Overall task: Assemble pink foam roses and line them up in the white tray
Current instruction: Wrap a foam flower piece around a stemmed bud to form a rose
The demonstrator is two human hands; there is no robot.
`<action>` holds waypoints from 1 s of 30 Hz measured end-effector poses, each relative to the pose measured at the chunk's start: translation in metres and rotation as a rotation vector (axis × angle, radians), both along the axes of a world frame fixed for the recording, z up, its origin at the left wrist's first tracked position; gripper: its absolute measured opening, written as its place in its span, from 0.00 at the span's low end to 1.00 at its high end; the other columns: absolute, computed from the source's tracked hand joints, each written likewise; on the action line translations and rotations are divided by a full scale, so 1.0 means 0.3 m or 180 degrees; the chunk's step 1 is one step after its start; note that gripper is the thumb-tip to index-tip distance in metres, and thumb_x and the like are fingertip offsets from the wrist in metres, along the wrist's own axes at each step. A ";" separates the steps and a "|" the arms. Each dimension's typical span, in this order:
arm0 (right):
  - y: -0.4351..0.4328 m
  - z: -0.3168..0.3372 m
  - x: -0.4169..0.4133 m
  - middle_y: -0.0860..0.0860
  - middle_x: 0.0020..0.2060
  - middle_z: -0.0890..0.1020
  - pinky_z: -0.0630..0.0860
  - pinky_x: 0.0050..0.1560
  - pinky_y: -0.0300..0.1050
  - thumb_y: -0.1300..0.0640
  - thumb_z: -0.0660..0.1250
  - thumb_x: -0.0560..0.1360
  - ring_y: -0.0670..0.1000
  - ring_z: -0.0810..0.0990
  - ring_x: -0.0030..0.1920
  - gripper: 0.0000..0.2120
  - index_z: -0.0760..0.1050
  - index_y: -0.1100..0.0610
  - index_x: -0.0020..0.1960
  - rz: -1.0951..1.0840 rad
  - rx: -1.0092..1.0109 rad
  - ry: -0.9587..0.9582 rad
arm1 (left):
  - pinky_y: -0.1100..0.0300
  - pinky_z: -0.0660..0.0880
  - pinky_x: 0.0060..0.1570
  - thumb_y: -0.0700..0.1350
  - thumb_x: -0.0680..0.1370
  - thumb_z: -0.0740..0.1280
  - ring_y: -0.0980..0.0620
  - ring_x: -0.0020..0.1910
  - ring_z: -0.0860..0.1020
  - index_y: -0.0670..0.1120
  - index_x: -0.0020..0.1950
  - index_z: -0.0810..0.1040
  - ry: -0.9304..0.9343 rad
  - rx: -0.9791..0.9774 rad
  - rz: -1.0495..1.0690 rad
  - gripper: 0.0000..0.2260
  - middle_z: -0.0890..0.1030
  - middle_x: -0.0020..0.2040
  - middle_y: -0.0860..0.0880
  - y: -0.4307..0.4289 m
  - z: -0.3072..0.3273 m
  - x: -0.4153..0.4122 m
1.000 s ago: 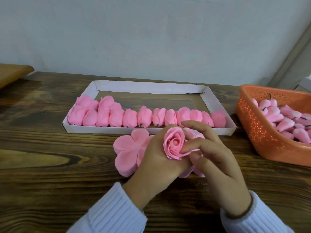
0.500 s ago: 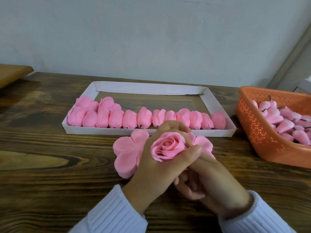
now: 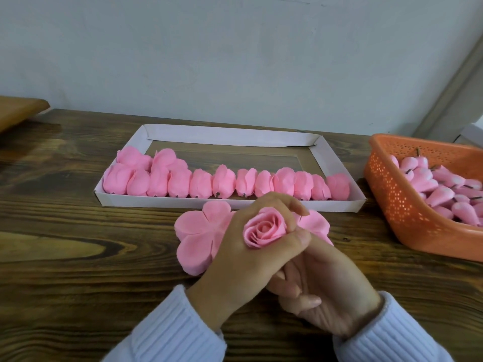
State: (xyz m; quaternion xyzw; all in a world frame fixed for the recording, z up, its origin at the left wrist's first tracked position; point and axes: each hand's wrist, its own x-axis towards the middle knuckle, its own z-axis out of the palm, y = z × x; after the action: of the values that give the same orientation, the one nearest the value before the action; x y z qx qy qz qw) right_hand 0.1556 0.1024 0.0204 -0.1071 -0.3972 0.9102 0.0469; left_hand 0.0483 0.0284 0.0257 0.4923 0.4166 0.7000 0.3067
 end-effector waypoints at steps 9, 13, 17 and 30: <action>-0.015 -0.026 -0.010 0.54 0.61 0.77 0.70 0.64 0.50 0.52 0.77 0.69 0.54 0.73 0.64 0.27 0.75 0.56 0.66 -0.0406 0.0083 0.0494 | 0.67 0.74 0.50 0.44 0.65 0.75 0.59 0.50 0.80 0.45 0.37 0.78 0.0160 -0.0080 0.0429 0.07 0.81 0.49 0.48 0.013 -0.002 0.014; -0.009 -0.018 -0.012 0.52 0.62 0.79 0.71 0.64 0.49 0.46 0.76 0.69 0.51 0.76 0.64 0.24 0.78 0.53 0.63 -0.0254 0.0066 0.0486 | 0.67 0.74 0.50 0.48 0.68 0.71 0.58 0.51 0.80 0.46 0.39 0.81 0.0082 -0.0052 0.0374 0.06 0.81 0.49 0.50 0.011 -0.001 0.015; -0.016 -0.018 -0.014 0.49 0.56 0.82 0.76 0.59 0.46 0.49 0.73 0.72 0.48 0.79 0.60 0.16 0.81 0.53 0.57 -0.0431 0.0120 0.0498 | 0.67 0.74 0.51 0.45 0.68 0.73 0.57 0.53 0.80 0.49 0.37 0.82 0.0176 -0.0063 0.0230 0.01 0.81 0.50 0.52 0.012 -0.002 0.018; -0.009 0.001 0.013 0.59 0.52 0.83 0.80 0.47 0.52 0.60 0.63 0.71 0.60 0.81 0.56 0.11 0.79 0.57 0.50 -0.1925 0.1729 0.0056 | 0.59 0.79 0.43 0.49 0.62 0.76 0.54 0.44 0.82 0.54 0.37 0.79 0.0078 -0.0132 0.0698 0.07 0.84 0.41 0.51 0.017 -0.008 -0.007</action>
State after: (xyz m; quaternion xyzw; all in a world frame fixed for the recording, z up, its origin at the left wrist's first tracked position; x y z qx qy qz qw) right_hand 0.1593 0.0999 0.0208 -0.1951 -0.5734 0.7182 0.3425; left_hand 0.0462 0.0335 0.0234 0.4459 0.4860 0.7145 0.2332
